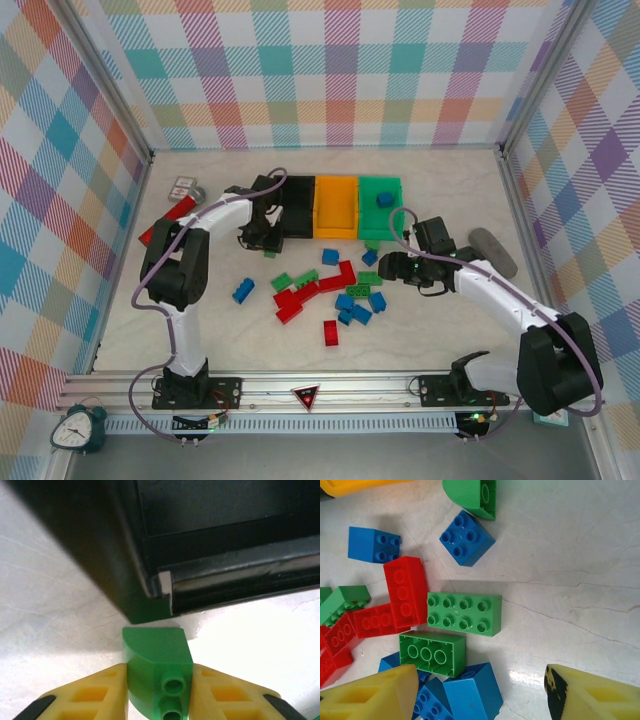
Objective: Sort the legos into containers by color
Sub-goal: Pick up the lego from the center of the table, then place the lego in the container.
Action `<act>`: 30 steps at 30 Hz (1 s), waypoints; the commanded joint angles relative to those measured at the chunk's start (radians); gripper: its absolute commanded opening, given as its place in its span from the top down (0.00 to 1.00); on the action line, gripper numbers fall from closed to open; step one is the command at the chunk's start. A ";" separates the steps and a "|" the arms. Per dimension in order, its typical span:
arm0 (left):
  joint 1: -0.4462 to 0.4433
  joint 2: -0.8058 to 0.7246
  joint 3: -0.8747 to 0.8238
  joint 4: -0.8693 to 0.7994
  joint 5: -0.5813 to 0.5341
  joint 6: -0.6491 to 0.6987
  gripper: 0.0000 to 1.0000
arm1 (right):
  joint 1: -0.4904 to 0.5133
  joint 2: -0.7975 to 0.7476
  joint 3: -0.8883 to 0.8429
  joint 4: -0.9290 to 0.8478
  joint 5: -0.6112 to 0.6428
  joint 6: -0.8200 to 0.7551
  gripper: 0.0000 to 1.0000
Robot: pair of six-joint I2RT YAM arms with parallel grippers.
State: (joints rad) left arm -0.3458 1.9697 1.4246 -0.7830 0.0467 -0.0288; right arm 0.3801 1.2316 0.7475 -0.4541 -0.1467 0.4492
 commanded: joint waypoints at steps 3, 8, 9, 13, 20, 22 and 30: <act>-0.015 -0.111 -0.059 0.014 -0.021 0.010 0.71 | 0.005 -0.017 -0.002 -0.013 0.013 0.004 0.32; -0.018 -0.223 -0.092 0.044 -0.022 0.002 0.72 | 0.006 -0.026 -0.011 -0.003 0.011 0.007 0.32; -0.018 -0.250 -0.095 0.050 -0.017 -0.004 0.72 | 0.007 -0.025 -0.009 -0.003 0.014 0.003 0.32; -0.018 -0.321 -0.053 0.051 0.008 -0.017 0.72 | 0.007 -0.019 -0.008 0.008 0.011 0.004 0.32; -0.018 -0.223 0.158 0.033 0.052 -0.063 0.71 | 0.007 0.001 -0.007 0.036 -0.032 0.021 0.32; -0.021 -0.164 0.221 0.027 0.051 -0.063 0.70 | 0.012 -0.002 -0.007 0.029 -0.040 0.024 0.32; -0.028 -0.078 0.306 0.001 0.022 -0.066 0.37 | 0.019 -0.053 -0.045 -0.015 -0.019 0.037 0.31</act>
State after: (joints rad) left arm -0.3595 1.9190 1.7317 -0.7586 0.0673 -0.0914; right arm 0.3935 1.2034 0.7353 -0.4458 -0.1585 0.4652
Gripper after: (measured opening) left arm 0.611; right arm 0.684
